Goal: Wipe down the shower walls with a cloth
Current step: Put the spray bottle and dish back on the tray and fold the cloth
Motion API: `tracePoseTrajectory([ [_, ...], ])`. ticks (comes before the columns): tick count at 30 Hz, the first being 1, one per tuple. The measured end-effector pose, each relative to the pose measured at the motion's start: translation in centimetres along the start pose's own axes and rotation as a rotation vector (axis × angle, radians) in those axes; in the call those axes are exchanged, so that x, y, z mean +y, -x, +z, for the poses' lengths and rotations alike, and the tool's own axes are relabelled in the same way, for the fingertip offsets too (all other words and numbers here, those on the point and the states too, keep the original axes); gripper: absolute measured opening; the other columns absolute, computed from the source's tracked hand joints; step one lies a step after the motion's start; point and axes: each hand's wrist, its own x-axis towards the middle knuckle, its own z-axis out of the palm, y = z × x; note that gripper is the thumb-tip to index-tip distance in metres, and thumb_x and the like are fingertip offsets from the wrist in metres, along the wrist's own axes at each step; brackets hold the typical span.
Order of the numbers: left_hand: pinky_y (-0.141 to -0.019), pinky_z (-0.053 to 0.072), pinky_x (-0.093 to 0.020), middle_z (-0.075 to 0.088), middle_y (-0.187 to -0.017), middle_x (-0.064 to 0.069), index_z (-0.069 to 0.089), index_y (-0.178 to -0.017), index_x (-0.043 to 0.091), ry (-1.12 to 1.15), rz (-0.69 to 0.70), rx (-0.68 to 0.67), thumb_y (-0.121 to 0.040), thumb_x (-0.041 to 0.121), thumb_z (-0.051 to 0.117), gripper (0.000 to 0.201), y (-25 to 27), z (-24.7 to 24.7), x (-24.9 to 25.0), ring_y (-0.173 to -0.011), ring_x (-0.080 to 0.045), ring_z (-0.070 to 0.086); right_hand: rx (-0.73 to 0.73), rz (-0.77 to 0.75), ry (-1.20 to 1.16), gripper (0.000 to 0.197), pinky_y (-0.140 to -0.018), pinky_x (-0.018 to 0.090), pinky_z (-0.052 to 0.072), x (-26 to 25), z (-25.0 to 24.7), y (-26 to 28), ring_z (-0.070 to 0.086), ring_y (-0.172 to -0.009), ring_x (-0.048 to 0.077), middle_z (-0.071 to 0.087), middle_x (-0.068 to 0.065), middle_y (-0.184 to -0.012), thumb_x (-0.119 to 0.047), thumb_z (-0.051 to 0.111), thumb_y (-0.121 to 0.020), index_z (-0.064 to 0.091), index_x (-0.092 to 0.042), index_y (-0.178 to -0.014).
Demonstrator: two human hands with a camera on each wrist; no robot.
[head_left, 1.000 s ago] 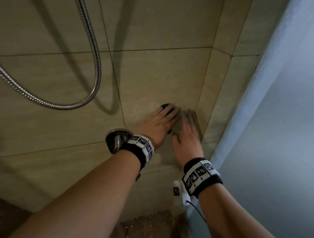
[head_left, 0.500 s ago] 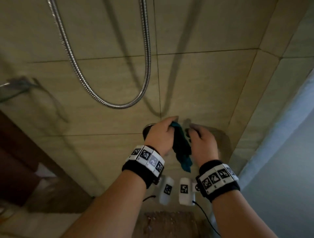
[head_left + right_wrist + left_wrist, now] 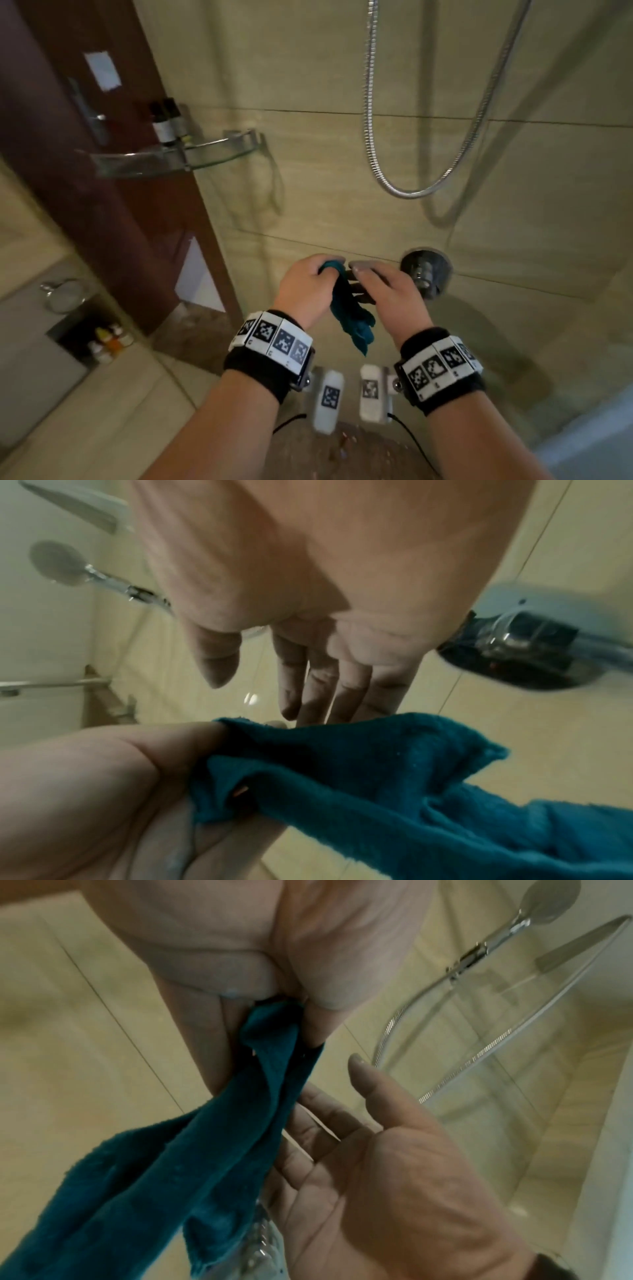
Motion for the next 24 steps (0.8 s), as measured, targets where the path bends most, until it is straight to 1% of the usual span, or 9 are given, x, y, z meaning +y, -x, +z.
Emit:
tracePoseTrajectory([
  [4, -0.088, 0.062, -0.039, 0.076, -0.096, 0.015, 0.077, -0.101, 0.039, -0.021, -0.062, 0.120, -0.099, 0.029, 0.058, 0.022, 3.1, -7.1, -2.8, -0.090, -0.007, 0.073, -0.177, 0.013, 0.016, 0.012, -0.083, 0.027, 0.059, -0.6, 7.5, 1.5, 0.073, -0.096, 0.014, 0.078, -0.002, -0.100, -0.019, 0.071, -0.096, 0.074, -0.025, -0.106],
  [7, -0.086, 0.061, -0.036, 0.076, -0.092, 0.014, 0.078, -0.098, 0.035, -0.041, -0.080, 0.204, -0.099, 0.026, 0.059, 0.021, 6.2, -12.6, -5.0, -0.083, -0.003, 0.070, -0.304, -0.018, 0.049, 0.020, -0.088, 0.032, 0.058, -0.6, 13.6, 3.3, 0.073, -0.098, 0.015, 0.078, -0.004, -0.101, -0.010, 0.073, -0.093, 0.074, -0.029, -0.101],
  [11, -0.069, 0.056, -0.025, 0.077, -0.084, 0.007, 0.079, -0.094, 0.030, -0.041, -0.124, 0.299, -0.099, 0.025, 0.060, 0.020, 10.7, -19.4, -7.6, -0.074, -0.006, 0.069, -0.397, -0.066, 0.106, 0.025, -0.086, 0.031, 0.057, -0.9, 21.3, 6.0, 0.072, -0.090, 0.008, 0.078, -0.011, -0.093, -0.007, 0.069, -0.095, 0.075, -0.031, -0.096],
  [14, -0.077, 0.059, -0.030, 0.077, -0.083, 0.009, 0.080, -0.096, 0.028, -0.001, -0.124, 0.372, -0.098, 0.023, 0.061, 0.019, 14.0, -24.3, -9.6, -0.076, -0.005, 0.071, -0.412, -0.093, 0.156, 0.022, -0.081, 0.034, 0.058, -1.3, 26.7, 8.1, 0.070, -0.081, 0.007, 0.076, -0.012, -0.084, -0.013, 0.067, -0.097, 0.076, -0.032, -0.089],
  [16, -0.077, 0.061, -0.032, 0.078, -0.082, 0.009, 0.080, -0.096, 0.027, 0.010, -0.136, 0.415, -0.099, 0.024, 0.063, 0.018, 16.3, -27.4, -11.0, -0.076, -0.006, 0.072, -0.409, -0.132, 0.189, 0.022, -0.076, 0.030, 0.056, -1.7, 30.1, 9.6, 0.068, -0.076, 0.005, 0.074, -0.015, -0.079, -0.017, 0.067, -0.098, 0.074, -0.032, -0.084],
  [18, -0.081, 0.064, -0.041, 0.078, -0.081, 0.007, 0.080, -0.092, 0.027, 0.040, -0.142, 0.451, -0.099, 0.025, 0.064, 0.017, 18.2, -30.3, -12.5, -0.078, -0.011, 0.075, -0.400, -0.154, 0.194, 0.021, -0.073, 0.028, 0.056, -2.1, 33.3, 11.0, 0.068, -0.076, 0.005, 0.073, -0.014, -0.078, -0.019, 0.065, -0.099, 0.071, -0.030, -0.082],
  [20, -0.083, 0.064, -0.048, 0.079, -0.083, 0.005, 0.080, -0.091, 0.026, 0.070, -0.137, 0.486, -0.099, 0.025, 0.066, 0.016, 20.0, -33.1, -14.0, -0.082, -0.015, 0.077, -0.391, -0.148, 0.184, 0.021, -0.077, 0.039, 0.059, -2.3, 36.6, 12.2, 0.070, -0.078, 0.012, 0.074, -0.008, -0.079, -0.023, 0.062, -0.101, 0.069, -0.030, -0.083],
  [22, -0.083, 0.064, -0.049, 0.079, -0.085, 0.004, 0.080, -0.092, 0.027, 0.074, -0.136, 0.522, -0.099, 0.024, 0.067, 0.015, 21.4, -35.6, -15.5, -0.084, -0.017, 0.077, -0.397, -0.141, 0.168, 0.020, -0.079, 0.047, 0.060, -2.3, 39.6, 13.1, 0.071, -0.079, 0.017, 0.074, -0.006, -0.080, -0.026, 0.060, -0.101, 0.067, -0.035, -0.085],
  [24, -0.080, 0.064, -0.049, 0.079, -0.085, 0.004, 0.080, -0.092, 0.027, 0.080, -0.158, 0.559, -0.099, 0.022, 0.067, 0.015, 22.5, -37.8, -16.9, -0.084, -0.017, 0.077, -0.424, -0.155, 0.184, 0.019, -0.076, 0.045, 0.060, -2.5, 42.2, 13.8, 0.070, -0.076, 0.013, 0.073, -0.011, -0.079, -0.026, 0.059, -0.102, 0.065, -0.033, -0.086],
])
